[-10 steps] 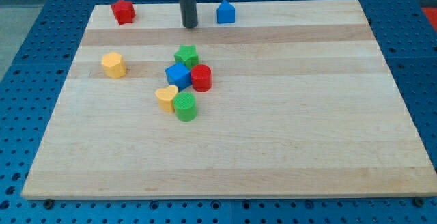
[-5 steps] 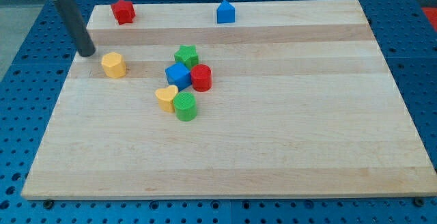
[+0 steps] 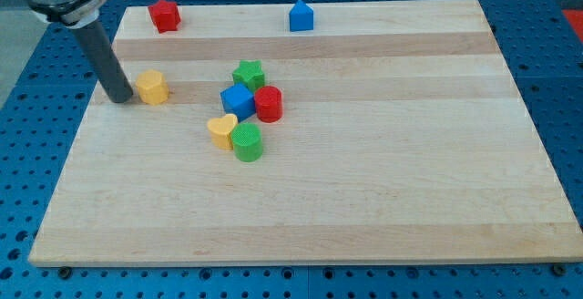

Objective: Move the yellow hexagon towards the top right corner of the board

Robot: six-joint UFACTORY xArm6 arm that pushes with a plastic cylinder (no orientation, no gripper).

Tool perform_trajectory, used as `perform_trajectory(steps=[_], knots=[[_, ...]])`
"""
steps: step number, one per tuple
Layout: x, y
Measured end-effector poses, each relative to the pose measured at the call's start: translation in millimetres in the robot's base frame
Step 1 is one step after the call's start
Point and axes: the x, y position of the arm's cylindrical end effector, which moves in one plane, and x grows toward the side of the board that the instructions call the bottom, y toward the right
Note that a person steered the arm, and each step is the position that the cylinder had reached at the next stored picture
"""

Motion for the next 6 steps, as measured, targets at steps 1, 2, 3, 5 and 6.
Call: perform_trajectory(steps=[1,2,3,5,6], knots=[[-12.2,15.0],[-13.0,41.2],[-13.0,66.3],[-13.6,124.3],[-25.0,151.9]])
